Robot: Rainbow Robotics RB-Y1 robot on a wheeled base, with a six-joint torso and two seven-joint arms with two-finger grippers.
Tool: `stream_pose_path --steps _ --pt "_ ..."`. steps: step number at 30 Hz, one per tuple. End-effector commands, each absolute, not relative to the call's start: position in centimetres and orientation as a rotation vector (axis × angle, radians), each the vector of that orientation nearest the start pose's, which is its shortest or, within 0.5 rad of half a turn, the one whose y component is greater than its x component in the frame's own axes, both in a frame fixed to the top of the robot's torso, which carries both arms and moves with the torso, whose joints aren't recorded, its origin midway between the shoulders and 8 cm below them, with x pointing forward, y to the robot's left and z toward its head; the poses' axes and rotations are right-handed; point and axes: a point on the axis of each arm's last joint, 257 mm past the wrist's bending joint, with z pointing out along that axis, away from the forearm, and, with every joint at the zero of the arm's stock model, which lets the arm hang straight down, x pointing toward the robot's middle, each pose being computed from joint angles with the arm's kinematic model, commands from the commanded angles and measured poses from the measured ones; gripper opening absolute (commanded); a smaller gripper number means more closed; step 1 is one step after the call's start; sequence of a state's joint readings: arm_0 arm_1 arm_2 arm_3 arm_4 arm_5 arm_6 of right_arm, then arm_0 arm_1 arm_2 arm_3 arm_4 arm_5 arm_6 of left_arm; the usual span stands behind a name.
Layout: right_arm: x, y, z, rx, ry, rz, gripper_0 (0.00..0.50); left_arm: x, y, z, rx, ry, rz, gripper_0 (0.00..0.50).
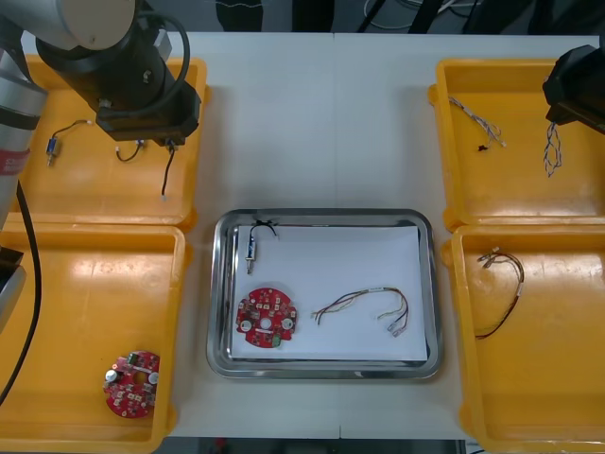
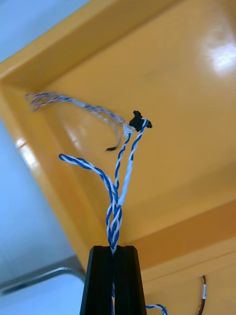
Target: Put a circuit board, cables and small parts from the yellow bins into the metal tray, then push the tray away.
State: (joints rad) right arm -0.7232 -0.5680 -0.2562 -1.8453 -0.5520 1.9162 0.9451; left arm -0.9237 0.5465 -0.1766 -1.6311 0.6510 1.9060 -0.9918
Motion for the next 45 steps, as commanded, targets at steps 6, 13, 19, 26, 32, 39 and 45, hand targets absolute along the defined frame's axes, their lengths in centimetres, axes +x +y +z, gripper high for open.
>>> stream_pose_path --steps 6,13,19,26,32,39,45 --pt "46.8 -26.9 -6.0 0.107 2.413 0.168 0.0 51.9 18.6 -10.1 -0.118 2.663 -0.115 0.0" --pt "44.2 -23.4 -7.8 -0.363 2.408 -0.008 0.0 51.8 18.7 -10.1 -0.119 2.664 -0.115 0.0" --pt "42.4 -20.9 -10.3 -0.677 2.411 -0.096 0.0 51.8 18.6 -10.1 -0.119 2.665 -0.116 0.0" --pt "40.8 -18.6 -13.0 -0.983 2.396 -0.157 0.0 51.8 18.5 -10.1 -0.117 2.664 -0.122 0.0" --pt "40.2 -15.7 -13.9 -1.249 2.318 -0.199 0.0 51.8 18.6 -10.1 -0.118 2.665 -0.119 0.0" --pt "40.4 -12.9 -15.0 -1.497 2.206 -0.243 0.0 51.8 18.6 -10.0 -0.118 2.663 -0.123 0.0" --pt "41.7 -11.3 -16.4 -1.618 2.125 -0.261 0.0 51.8 18.5 -10.0 -0.116 2.665 -0.126 0.0"
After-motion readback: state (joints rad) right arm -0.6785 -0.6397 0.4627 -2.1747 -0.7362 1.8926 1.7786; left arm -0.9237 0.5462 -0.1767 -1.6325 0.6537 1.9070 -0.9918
